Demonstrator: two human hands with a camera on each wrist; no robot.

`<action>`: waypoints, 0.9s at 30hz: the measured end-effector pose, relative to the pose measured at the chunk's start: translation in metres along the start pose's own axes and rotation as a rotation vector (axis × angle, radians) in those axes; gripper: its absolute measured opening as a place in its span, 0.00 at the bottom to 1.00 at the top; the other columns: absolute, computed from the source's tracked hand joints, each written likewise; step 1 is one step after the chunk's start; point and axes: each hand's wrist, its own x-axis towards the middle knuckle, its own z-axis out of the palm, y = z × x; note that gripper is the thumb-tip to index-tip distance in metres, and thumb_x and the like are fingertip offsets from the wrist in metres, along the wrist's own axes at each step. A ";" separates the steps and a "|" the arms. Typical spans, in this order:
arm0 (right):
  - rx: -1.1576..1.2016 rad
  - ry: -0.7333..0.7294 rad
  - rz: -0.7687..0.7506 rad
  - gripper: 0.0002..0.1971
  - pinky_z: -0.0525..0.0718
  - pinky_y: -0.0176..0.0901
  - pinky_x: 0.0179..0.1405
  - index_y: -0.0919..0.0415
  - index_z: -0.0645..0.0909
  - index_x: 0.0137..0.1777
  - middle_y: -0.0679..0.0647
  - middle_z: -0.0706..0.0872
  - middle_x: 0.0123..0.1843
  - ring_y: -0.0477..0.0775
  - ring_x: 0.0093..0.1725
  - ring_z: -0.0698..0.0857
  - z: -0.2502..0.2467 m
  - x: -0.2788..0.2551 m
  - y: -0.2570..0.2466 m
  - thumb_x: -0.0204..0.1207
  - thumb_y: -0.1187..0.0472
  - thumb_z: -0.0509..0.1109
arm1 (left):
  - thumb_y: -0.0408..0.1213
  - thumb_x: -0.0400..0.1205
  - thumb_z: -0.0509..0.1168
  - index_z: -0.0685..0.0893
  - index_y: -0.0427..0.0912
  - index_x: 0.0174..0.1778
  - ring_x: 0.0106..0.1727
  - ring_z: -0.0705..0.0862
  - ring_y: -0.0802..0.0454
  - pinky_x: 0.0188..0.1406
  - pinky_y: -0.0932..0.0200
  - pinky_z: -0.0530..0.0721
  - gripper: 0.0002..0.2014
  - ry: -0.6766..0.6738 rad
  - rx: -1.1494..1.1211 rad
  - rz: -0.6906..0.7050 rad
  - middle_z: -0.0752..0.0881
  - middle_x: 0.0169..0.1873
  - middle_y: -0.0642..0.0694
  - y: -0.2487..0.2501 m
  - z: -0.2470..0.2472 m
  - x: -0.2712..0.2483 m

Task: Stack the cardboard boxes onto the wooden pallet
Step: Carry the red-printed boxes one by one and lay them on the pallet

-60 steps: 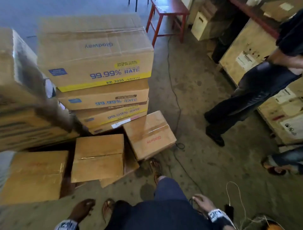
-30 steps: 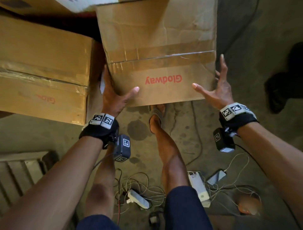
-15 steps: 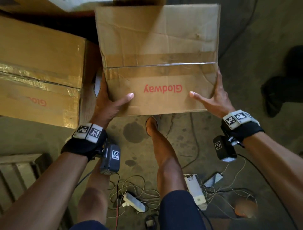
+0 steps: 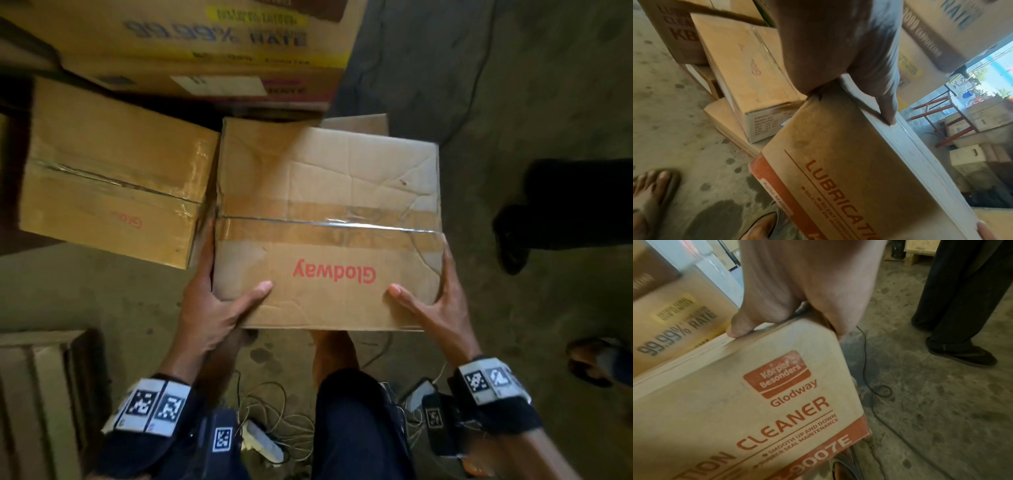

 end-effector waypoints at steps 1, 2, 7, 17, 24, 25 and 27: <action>-0.005 -0.016 0.002 0.59 0.86 0.65 0.65 0.26 0.50 0.85 0.45 0.73 0.80 0.50 0.74 0.78 0.000 -0.009 -0.005 0.59 0.38 0.85 | 0.49 0.65 0.82 0.60 0.74 0.81 0.63 0.80 0.70 0.60 0.59 0.84 0.52 0.000 0.000 -0.003 0.80 0.66 0.63 0.003 -0.005 -0.008; 0.005 -0.015 -0.007 0.58 0.86 0.63 0.65 0.26 0.50 0.85 0.46 0.73 0.80 0.49 0.75 0.78 -0.002 -0.022 -0.017 0.59 0.38 0.85 | 0.50 0.65 0.82 0.60 0.74 0.81 0.62 0.81 0.70 0.58 0.62 0.83 0.52 0.015 -0.001 -0.002 0.81 0.65 0.63 0.014 -0.016 -0.022; 0.053 -0.040 -0.141 0.57 0.85 0.59 0.67 0.26 0.50 0.85 0.43 0.70 0.83 0.48 0.77 0.77 -0.007 -0.095 -0.075 0.65 0.51 0.86 | 0.44 0.67 0.83 0.58 0.68 0.85 0.59 0.82 0.65 0.52 0.78 0.76 0.55 0.121 -0.027 0.041 0.80 0.66 0.57 0.047 -0.074 -0.088; -0.071 -0.046 -0.414 0.60 0.81 0.44 0.71 0.29 0.50 0.86 0.21 0.70 0.72 0.22 0.67 0.75 0.070 -0.228 -0.175 0.59 0.43 0.86 | 0.54 0.64 0.85 0.67 0.60 0.82 0.61 0.83 0.63 0.67 0.46 0.83 0.51 0.263 -0.252 0.144 0.82 0.67 0.55 0.026 -0.219 -0.230; -0.201 -0.235 -0.595 0.59 0.79 0.52 0.71 0.28 0.47 0.86 0.42 0.71 0.79 0.48 0.75 0.74 0.153 -0.273 -0.255 0.62 0.35 0.84 | 0.54 0.62 0.84 0.68 0.66 0.81 0.63 0.87 0.56 0.63 0.48 0.87 0.50 0.508 -0.467 0.270 0.87 0.64 0.56 -0.008 -0.302 -0.313; -0.214 -0.272 -0.620 0.57 0.80 0.55 0.71 0.26 0.47 0.85 0.42 0.71 0.77 0.49 0.74 0.74 0.165 -0.278 -0.267 0.64 0.37 0.84 | 0.53 0.63 0.85 0.68 0.66 0.80 0.64 0.87 0.55 0.64 0.45 0.86 0.49 0.549 -0.488 0.275 0.87 0.65 0.55 -0.014 -0.311 -0.324; -0.241 -0.344 -0.679 0.56 0.81 0.59 0.70 0.25 0.48 0.84 0.41 0.71 0.76 0.49 0.74 0.75 0.190 -0.289 -0.292 0.65 0.41 0.84 | 0.51 0.65 0.85 0.69 0.63 0.81 0.65 0.86 0.54 0.67 0.41 0.84 0.49 0.649 -0.532 0.280 0.86 0.66 0.53 -0.030 -0.325 -0.344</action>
